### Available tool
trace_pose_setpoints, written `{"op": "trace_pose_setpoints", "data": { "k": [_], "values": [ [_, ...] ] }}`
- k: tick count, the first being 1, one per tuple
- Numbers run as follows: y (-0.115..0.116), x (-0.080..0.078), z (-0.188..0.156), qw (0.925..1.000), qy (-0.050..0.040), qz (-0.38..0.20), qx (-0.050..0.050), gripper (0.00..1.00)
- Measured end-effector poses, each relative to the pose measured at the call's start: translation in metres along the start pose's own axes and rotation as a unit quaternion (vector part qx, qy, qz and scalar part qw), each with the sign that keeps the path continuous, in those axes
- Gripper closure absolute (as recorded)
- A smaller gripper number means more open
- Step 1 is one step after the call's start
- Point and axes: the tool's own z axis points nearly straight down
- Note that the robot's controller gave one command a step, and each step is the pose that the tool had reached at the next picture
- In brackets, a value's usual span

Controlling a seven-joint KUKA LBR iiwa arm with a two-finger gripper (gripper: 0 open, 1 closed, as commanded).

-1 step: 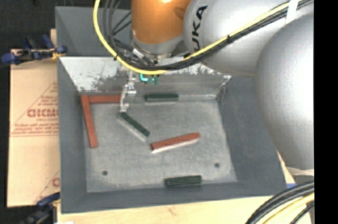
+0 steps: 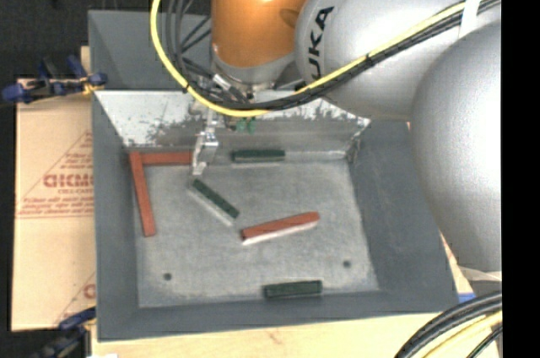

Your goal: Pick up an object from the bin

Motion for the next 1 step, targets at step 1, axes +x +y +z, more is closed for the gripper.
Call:
{"op": "trace_pose_setpoints", "data": {
  "k": [1],
  "values": [
    [-0.0204, 0.0054, 0.0777, 0.9993, -0.0014, 0.038, 0.0, 0.0]
  ]
}}
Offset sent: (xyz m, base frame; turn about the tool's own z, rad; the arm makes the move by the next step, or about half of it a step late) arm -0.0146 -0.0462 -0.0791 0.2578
